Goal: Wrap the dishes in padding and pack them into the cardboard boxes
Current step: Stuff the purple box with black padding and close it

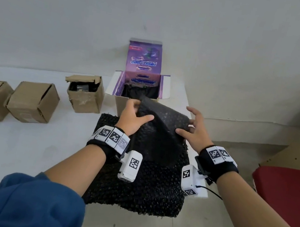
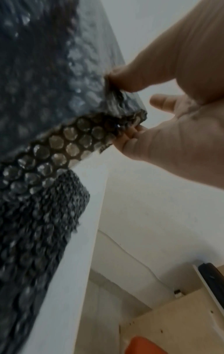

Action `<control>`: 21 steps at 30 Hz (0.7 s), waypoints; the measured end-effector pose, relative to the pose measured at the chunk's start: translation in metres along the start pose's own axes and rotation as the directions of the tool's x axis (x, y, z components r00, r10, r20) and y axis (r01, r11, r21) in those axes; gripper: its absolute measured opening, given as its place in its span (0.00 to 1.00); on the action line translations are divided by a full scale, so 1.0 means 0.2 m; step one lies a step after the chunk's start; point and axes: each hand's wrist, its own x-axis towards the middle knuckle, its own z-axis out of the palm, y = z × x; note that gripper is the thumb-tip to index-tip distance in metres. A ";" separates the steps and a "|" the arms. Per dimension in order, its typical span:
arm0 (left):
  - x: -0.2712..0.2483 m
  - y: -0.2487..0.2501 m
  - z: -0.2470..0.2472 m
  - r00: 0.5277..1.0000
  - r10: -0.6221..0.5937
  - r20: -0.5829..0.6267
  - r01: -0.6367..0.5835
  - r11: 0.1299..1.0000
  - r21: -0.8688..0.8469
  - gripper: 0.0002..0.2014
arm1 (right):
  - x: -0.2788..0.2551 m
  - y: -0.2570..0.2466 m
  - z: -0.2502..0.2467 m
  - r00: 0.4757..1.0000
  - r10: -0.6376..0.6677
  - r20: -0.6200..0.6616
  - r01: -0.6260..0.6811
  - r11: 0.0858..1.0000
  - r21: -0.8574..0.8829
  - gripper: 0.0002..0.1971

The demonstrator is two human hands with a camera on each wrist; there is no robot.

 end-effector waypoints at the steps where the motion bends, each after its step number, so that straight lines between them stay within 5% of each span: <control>1: 0.01 0.02 -0.03 0.998 0.046 -0.044 -0.046 0.999 0.013 0.34 | 0.01 -0.05 0.01 0.999 -0.033 0.024 0.034 0.999 -0.008 0.35; 6: 0.04 0.13 -0.20 0.974 0.222 0.048 -0.225 0.922 0.314 0.42 | 0.11 -0.20 0.06 0.981 -0.179 0.071 0.189 0.963 -0.193 0.29; 8: 0.05 0.18 -0.26 0.959 0.280 0.053 -0.273 0.853 0.445 0.37 | 0.15 -0.24 0.06 0.977 -0.203 0.061 0.212 0.912 -0.350 0.25; 12: 0.13 0.27 -0.40 0.920 0.390 0.031 -0.346 0.774 0.530 0.17 | 0.23 -0.35 0.08 0.957 -0.287 -0.030 0.259 0.898 -0.355 0.11; 16: 0.26 0.31 -0.47 0.935 0.354 -0.017 -0.314 0.849 0.425 0.15 | 0.35 -0.44 0.12 0.952 -0.297 -0.071 0.269 0.926 -0.264 0.09; 19: 0.33 0.31 -0.47 0.981 0.169 0.096 -0.181 0.973 0.143 0.29 | 0.47 -0.51 0.17 0.958 -0.261 -0.120 0.231 0.949 -0.215 0.09; 21: 0.42 0.28 -0.47 0.987 0.114 0.117 -0.130 0.982 0.137 0.36 | 0.57 -0.54 0.21 0.956 -0.230 -0.182 0.187 0.956 -0.226 0.11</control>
